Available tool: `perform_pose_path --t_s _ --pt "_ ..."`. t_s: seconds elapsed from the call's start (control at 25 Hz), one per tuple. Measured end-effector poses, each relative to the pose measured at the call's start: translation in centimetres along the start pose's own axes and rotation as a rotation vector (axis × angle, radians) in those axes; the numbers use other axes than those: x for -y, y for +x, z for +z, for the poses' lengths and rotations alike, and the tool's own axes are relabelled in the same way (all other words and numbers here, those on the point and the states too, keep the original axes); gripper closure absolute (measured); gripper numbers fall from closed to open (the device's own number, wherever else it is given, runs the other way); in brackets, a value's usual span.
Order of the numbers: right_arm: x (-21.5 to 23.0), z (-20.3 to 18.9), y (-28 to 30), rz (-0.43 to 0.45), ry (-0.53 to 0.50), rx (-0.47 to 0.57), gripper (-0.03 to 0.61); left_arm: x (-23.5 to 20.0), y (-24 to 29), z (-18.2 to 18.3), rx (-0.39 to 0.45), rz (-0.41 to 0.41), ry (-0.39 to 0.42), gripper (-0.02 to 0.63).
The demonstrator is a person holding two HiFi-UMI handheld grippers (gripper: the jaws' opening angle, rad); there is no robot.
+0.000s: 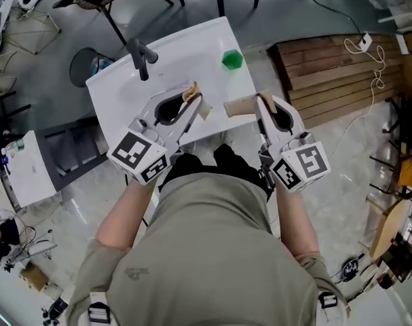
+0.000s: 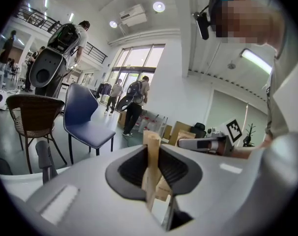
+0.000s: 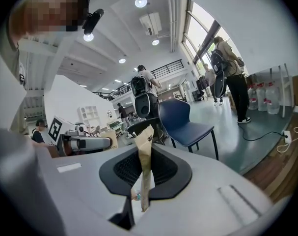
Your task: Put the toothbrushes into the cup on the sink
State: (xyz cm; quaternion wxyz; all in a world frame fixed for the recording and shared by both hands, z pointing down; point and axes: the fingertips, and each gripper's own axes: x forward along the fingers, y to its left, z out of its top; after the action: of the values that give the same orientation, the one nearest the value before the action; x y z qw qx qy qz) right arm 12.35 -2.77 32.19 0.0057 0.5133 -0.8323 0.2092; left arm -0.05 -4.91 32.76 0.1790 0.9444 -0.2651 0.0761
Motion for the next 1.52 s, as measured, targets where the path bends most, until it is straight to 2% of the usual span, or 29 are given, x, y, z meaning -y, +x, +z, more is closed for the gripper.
perform_pose_path --t_s 0.64,1.52 --pt "4.4 0.7 1.5 0.088 -0.011 -0.04 0.551 -0.4 3.4 0.1 0.026 0.113 -0.031 0.554" --pt "4.2 3.8 6.1 0.022 -0.062 -0.014 0.551 -4.2 4.2 2.6 0.041 0.053 -0.018 0.554"
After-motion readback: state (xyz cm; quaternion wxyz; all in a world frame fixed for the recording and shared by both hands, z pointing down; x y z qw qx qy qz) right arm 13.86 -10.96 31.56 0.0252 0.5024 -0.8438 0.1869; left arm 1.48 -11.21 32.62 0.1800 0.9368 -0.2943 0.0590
